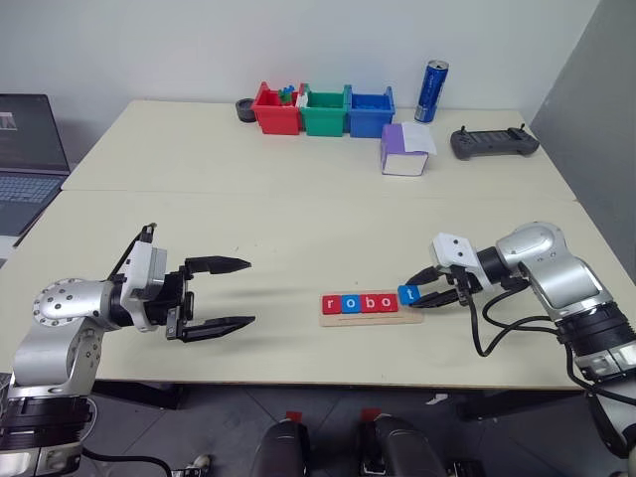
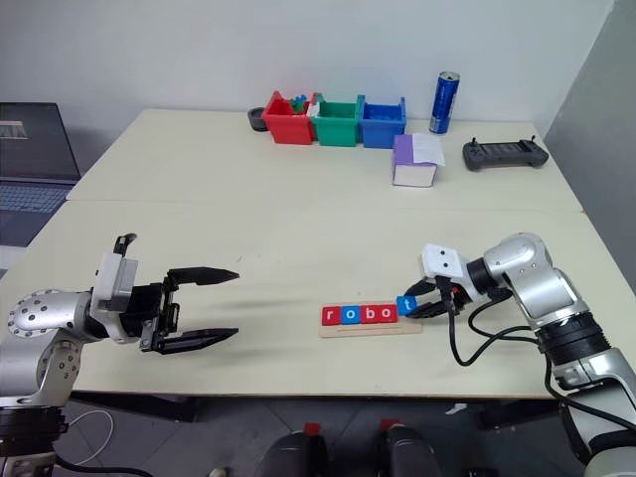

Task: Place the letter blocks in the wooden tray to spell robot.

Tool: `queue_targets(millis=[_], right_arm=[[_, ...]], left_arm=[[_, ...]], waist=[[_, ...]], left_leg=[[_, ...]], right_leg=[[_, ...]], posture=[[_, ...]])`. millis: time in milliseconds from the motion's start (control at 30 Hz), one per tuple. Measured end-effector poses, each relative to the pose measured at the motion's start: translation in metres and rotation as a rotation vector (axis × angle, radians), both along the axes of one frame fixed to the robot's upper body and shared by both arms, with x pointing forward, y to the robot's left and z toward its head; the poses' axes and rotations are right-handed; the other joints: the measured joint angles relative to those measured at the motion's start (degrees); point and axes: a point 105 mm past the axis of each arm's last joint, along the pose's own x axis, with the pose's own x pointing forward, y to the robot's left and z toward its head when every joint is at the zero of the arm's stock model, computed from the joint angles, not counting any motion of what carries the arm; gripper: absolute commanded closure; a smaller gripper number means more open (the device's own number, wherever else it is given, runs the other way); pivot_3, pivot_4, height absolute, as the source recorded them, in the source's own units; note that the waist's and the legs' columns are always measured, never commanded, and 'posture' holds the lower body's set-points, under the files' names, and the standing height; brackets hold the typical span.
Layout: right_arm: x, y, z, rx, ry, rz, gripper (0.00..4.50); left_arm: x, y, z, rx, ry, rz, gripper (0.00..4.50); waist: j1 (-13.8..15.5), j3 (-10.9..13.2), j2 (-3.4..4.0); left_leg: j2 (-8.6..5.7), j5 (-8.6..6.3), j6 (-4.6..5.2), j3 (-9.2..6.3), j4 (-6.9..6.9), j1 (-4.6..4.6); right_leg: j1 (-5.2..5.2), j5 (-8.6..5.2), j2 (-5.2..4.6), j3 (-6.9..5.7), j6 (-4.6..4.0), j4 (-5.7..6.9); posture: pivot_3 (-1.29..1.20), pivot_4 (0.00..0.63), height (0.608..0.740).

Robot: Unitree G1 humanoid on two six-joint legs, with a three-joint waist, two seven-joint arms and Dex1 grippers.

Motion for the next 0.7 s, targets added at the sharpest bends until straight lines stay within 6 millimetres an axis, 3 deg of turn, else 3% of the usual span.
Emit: queue_targets(millis=[333,700], right_arm=[[0.003,-0.001,-0.019,-0.071,0.023,-0.012,3.05],[0.008,0.003,-0.02,-0.078,-0.002,-0.006,3.05]], left_arm=[[-0.001,0.001,-0.003,-0.002,0.009,0.011,0.0],[-0.003,0.0,-0.004,0.0,0.011,0.019,0.0]], waist=[[-0.04,0.0,0.0],[-0.06,0.0,0.0]], left_leg=[[0.01,0.0,0.0,0.0,0.0,0.0],[0.01,0.0,0.0,0.0,0.0,0.01]], right_leg=[[-0.01,0.0,0.0,-0.01,0.0,0.01],[0.0,0.0,0.0,0.0,0.0,0.01]], posture=[[0.0,0.15,0.74],[0.0,0.15,0.74]])
